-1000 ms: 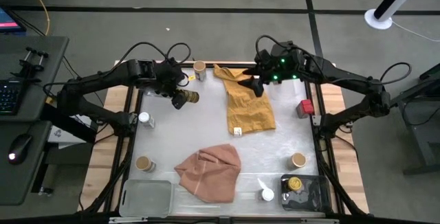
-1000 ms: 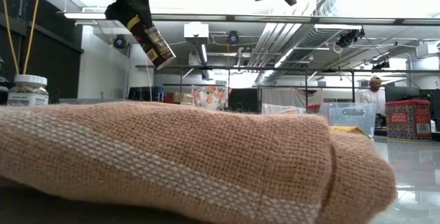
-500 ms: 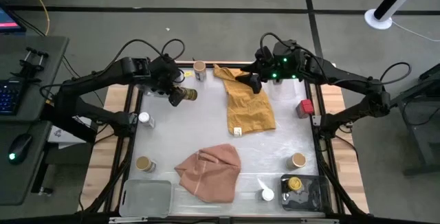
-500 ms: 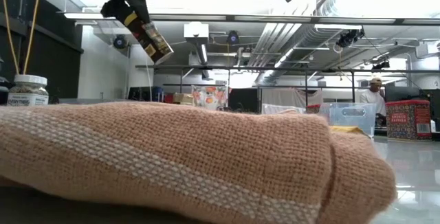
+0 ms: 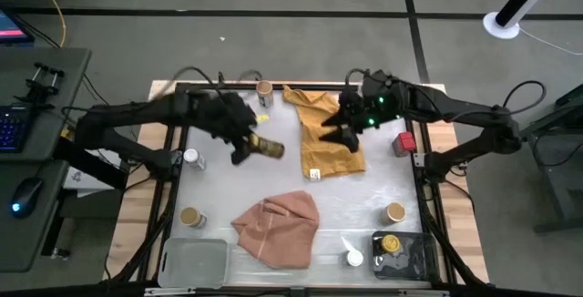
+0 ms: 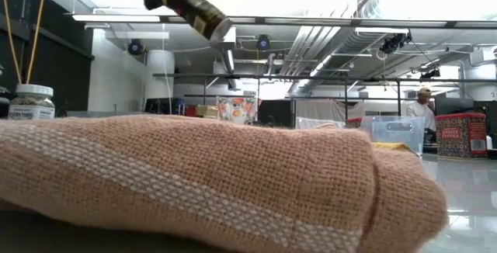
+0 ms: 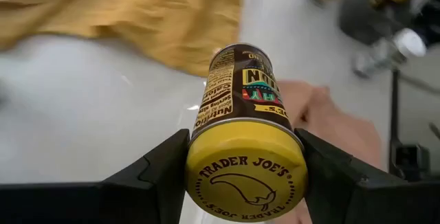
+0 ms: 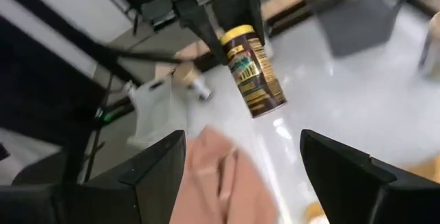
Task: Sort spices by type
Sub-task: Put the yellow seasoning bottle into the bottom right black bin
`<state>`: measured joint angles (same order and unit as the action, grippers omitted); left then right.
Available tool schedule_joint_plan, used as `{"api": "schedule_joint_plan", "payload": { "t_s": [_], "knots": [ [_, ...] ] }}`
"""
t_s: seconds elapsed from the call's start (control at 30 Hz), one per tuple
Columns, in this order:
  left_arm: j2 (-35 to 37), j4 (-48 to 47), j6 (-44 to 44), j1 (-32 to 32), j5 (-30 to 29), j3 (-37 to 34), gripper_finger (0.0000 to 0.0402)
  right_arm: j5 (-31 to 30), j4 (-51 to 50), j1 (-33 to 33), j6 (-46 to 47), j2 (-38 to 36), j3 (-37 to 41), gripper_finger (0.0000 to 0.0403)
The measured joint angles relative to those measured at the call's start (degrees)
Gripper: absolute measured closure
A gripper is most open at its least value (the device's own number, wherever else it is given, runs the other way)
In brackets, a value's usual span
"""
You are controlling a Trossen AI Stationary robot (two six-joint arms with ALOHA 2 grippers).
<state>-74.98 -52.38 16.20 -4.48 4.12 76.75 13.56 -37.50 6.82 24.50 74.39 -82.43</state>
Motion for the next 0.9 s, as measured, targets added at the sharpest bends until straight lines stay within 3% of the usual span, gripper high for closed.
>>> {"api": "schedule_joint_plan", "payload": {
  "t_s": [0.27, 0.43, 0.6, 0.9],
  "knots": [
    [-7.0, 12.9, -10.3, 12.2, -2.9, 0.0, 0.0198, -5.7, -6.0, -11.3, 14.0, 0.1, 0.0, 0.0121],
    [-10.1, 14.2, -18.3, 15.8, -6.2, 0.0, 0.0198, -16.4, -6.7, -19.7, 21.6, 3.4, 0.0, 0.0121],
    [-11.9, 15.0, -22.0, 16.4, -6.5, 0.0, 0.0198, -26.7, -6.5, -24.8, 18.3, 9.7, 0.0, 0.0121],
    [-11.4, 15.0, -22.2, 16.0, -7.9, 0.0, 0.0198, -27.1, -3.5, -24.4, 8.9, 19.1, 0.0, 0.0121]
  ]
}}
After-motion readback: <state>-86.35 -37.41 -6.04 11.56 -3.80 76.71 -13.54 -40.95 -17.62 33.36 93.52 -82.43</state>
